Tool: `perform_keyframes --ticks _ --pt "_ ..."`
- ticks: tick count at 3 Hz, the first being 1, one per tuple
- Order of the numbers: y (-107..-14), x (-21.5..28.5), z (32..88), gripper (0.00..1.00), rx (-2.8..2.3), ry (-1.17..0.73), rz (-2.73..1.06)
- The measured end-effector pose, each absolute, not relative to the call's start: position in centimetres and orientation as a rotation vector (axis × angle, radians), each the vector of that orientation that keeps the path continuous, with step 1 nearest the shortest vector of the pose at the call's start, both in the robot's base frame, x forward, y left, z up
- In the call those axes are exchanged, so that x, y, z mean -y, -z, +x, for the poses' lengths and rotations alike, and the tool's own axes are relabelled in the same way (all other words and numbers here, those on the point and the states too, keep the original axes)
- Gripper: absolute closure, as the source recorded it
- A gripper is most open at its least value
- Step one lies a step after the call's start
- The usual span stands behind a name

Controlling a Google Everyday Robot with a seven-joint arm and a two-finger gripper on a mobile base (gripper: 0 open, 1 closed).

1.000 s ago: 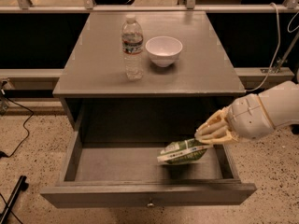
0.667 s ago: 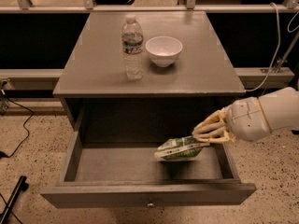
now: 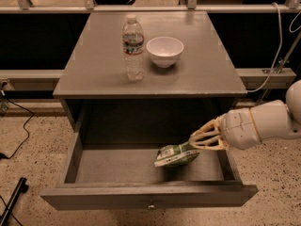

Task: Place green jalapeno chip bag into top drawer

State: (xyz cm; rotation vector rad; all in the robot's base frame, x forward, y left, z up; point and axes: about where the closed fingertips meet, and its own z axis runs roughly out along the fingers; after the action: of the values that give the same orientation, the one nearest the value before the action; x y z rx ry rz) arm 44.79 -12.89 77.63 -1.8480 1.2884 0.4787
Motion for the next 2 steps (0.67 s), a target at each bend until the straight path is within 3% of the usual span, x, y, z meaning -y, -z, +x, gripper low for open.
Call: perform_keyframes --ticks 1,2 --pt "-75.23 12.92 44.66 1.0 -1.324 -0.491 -1.869" --pt "-75.33 12.76 44.63 0.82 -1.319 -0.493 -1.871"
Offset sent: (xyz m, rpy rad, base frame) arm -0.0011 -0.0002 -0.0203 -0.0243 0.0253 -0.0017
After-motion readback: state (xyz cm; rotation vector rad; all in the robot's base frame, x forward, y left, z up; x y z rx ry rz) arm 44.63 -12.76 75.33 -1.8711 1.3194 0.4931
